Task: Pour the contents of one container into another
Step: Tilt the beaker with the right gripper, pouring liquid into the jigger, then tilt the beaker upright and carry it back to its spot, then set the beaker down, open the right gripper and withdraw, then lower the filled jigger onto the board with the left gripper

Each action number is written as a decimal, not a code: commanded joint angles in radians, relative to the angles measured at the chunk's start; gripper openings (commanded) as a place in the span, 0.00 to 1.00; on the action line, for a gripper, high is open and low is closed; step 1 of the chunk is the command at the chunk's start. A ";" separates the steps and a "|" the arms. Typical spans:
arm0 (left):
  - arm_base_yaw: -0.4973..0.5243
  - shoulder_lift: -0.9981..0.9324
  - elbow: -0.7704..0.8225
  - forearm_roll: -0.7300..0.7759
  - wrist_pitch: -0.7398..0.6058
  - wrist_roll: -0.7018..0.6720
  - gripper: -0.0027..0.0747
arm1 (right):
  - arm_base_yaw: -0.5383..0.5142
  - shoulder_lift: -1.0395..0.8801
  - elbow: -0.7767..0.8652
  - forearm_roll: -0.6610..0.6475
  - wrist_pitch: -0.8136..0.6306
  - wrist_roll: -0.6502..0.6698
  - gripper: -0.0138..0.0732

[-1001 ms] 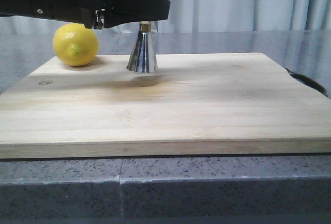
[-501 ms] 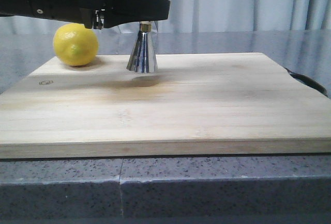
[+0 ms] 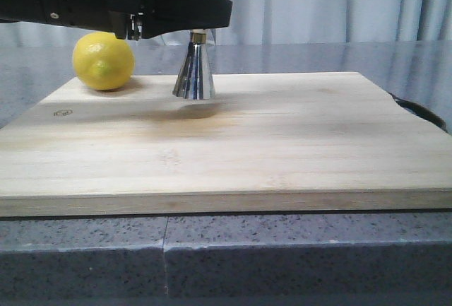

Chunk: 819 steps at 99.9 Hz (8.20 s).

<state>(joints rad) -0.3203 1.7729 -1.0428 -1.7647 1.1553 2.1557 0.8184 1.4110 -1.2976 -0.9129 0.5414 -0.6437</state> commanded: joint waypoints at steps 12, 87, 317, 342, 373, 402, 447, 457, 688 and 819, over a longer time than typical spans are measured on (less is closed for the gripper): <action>-0.009 -0.039 -0.030 -0.084 0.099 -0.007 0.27 | 0.001 -0.032 -0.038 -0.052 -0.068 -0.010 0.43; -0.009 -0.039 -0.030 -0.084 0.099 -0.007 0.27 | 0.001 -0.032 -0.038 0.030 -0.066 0.224 0.43; -0.009 -0.039 -0.030 -0.084 0.099 -0.007 0.27 | -0.586 0.130 0.814 0.567 -1.475 0.722 0.44; -0.009 -0.039 -0.030 -0.084 0.099 -0.007 0.27 | -0.586 0.127 0.814 0.567 -1.479 0.722 0.72; -0.009 -0.039 -0.030 -0.084 0.099 -0.007 0.27 | -0.586 -0.007 0.848 0.541 -1.312 0.827 0.82; -0.009 -0.039 -0.030 -0.084 0.099 -0.007 0.27 | -0.572 -0.262 0.854 0.490 -0.867 0.996 0.82; -0.009 -0.039 -0.030 -0.084 0.099 -0.007 0.27 | -0.510 -0.682 0.853 0.554 -0.352 1.015 0.82; -0.009 -0.039 -0.030 -0.084 0.099 -0.007 0.27 | -0.510 -0.743 0.853 0.560 -0.259 1.015 0.82; -0.009 0.034 -0.028 -0.085 0.113 0.031 0.28 | -0.510 -0.845 0.853 0.529 -0.229 1.014 0.82; -0.011 0.034 -0.057 0.006 0.098 0.001 0.28 | -0.510 -0.845 0.853 0.529 -0.243 1.014 0.82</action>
<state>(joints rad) -0.3203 1.8461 -1.0776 -1.7452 1.1688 2.1743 0.3068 0.5673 -0.4195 -0.3623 0.3749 0.3711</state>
